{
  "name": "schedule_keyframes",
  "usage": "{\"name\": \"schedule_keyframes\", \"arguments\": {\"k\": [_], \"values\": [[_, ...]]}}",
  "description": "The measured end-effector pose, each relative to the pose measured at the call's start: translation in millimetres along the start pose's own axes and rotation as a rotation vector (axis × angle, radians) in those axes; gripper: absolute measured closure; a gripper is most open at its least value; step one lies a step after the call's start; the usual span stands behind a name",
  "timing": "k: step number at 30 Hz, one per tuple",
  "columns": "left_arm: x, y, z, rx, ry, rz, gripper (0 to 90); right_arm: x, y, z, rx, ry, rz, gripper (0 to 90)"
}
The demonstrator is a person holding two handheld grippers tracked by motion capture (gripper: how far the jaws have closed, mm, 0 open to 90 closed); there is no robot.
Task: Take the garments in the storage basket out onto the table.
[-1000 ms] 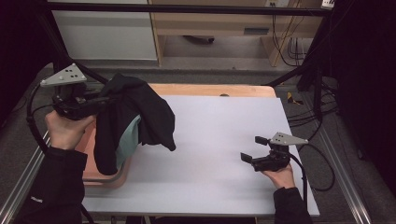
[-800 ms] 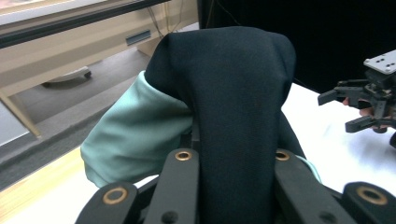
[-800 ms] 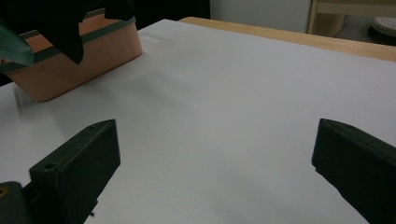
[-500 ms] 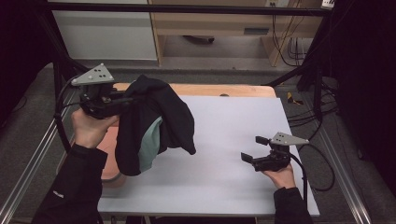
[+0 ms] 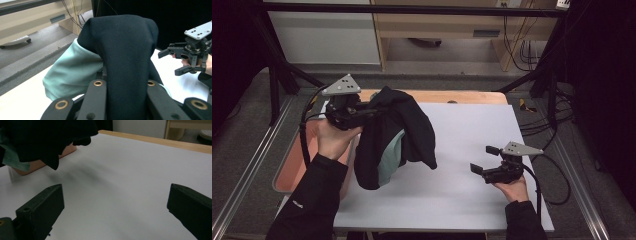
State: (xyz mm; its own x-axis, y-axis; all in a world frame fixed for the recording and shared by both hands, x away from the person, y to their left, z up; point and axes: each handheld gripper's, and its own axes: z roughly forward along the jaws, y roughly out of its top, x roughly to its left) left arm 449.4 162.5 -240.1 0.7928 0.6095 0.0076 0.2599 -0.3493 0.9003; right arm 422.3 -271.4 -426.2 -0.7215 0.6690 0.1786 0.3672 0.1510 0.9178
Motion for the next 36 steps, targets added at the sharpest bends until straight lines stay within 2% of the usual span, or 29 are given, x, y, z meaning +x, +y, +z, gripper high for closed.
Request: {"name": "schedule_keyframes", "arguments": {"k": [4, 16, 24, 36], "values": [[-3.1, -6.9, 17.6, 0.005, -0.002, -0.010, 81.0, 0.0, 0.1, -0.4, 0.001, 0.001, 0.001, 1.6], [-7.3, -19.7, 49.8, 0.010, 0.009, -0.019, 81.0, 0.0, 0.2, -0.6, 0.001, 0.001, -0.001, 1.6], [-11.4, -35.2, 77.2, 0.035, -0.001, -0.032, 80.9, 0.0, 0.2, -0.6, 0.002, 0.001, -0.001, 1.6], [-19.8, -56.9, 106.4, 0.064, -0.018, -0.046, 80.6, 0.2, 0.3, -0.8, 0.000, 0.003, 0.000, 1.6]]}}
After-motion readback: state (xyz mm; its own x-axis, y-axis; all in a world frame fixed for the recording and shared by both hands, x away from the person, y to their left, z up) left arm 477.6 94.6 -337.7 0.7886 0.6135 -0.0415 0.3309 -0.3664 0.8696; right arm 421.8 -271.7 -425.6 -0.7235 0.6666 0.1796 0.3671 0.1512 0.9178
